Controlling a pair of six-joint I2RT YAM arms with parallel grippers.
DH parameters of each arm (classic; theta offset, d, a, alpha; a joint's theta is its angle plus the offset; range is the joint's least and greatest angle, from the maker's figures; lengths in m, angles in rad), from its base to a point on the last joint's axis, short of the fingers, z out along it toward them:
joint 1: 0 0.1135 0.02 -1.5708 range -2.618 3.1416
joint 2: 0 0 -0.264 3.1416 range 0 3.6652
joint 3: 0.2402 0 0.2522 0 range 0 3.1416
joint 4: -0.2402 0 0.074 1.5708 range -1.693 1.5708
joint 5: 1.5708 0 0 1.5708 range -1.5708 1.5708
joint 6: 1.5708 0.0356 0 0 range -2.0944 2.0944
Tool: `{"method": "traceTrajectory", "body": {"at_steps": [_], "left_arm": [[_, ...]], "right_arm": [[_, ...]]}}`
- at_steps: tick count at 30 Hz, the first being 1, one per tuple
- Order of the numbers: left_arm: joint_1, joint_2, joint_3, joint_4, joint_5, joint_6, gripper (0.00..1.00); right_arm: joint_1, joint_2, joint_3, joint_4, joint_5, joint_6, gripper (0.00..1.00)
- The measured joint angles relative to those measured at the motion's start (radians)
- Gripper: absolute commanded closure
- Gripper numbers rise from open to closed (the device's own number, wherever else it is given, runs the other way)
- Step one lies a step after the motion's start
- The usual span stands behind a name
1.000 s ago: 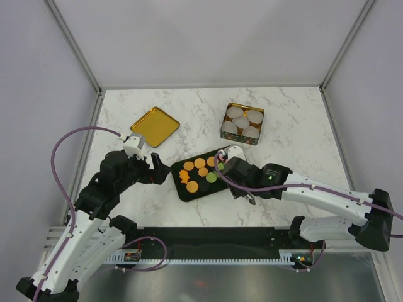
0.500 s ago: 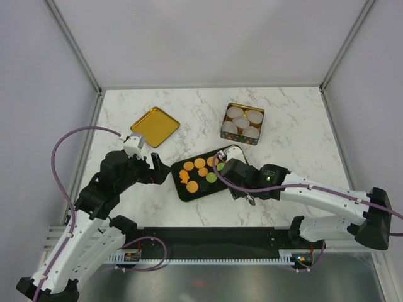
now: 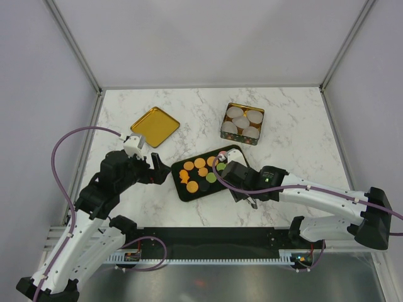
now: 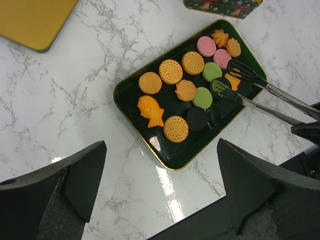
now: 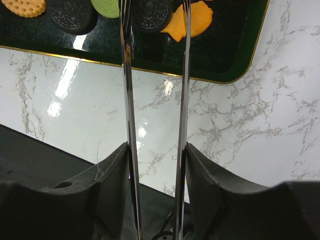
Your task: Pack the cookies
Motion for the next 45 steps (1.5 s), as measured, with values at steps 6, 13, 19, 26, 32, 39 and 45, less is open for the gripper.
{"method": "traceTrajectory", "body": {"at_steps": [6, 13, 19, 26, 32, 39, 45], "left_arm": [[0.000, 0.000, 0.000, 0.000, 0.000, 0.000, 0.00], [0.000, 0.001, 0.000, 0.000, 0.000, 0.000, 0.00], [0.000, 0.003, 0.000, 0.000, 0.000, 0.000, 0.00], [0.000, 0.003, 0.000, 0.000, 0.000, 0.000, 0.00], [0.000, 0.003, 0.000, 0.000, 0.000, 0.000, 0.00], [0.000, 0.003, 0.000, 0.000, 0.000, 0.000, 0.00], [0.000, 0.003, 0.000, 0.000, 0.000, 0.000, 0.00]], "right_arm": [[0.006, 0.000, 0.000, 0.004, -0.005, 0.000, 0.46], [0.013, 0.000, 0.000, 0.008, -0.010, 0.000, 0.46], [0.013, 0.000, 0.000, 0.008, -0.009, 0.006, 0.55], [0.013, 0.000, 0.000, 0.006, -0.005, 0.011, 0.61], [0.013, 0.000, 0.068, -0.046, 0.021, 0.010, 0.61], [0.007, 0.014, 0.199, -0.057, 0.063, -0.006, 0.60], [-0.130, 0.086, 0.299, -0.048, 0.060, -0.063, 0.60]]}}
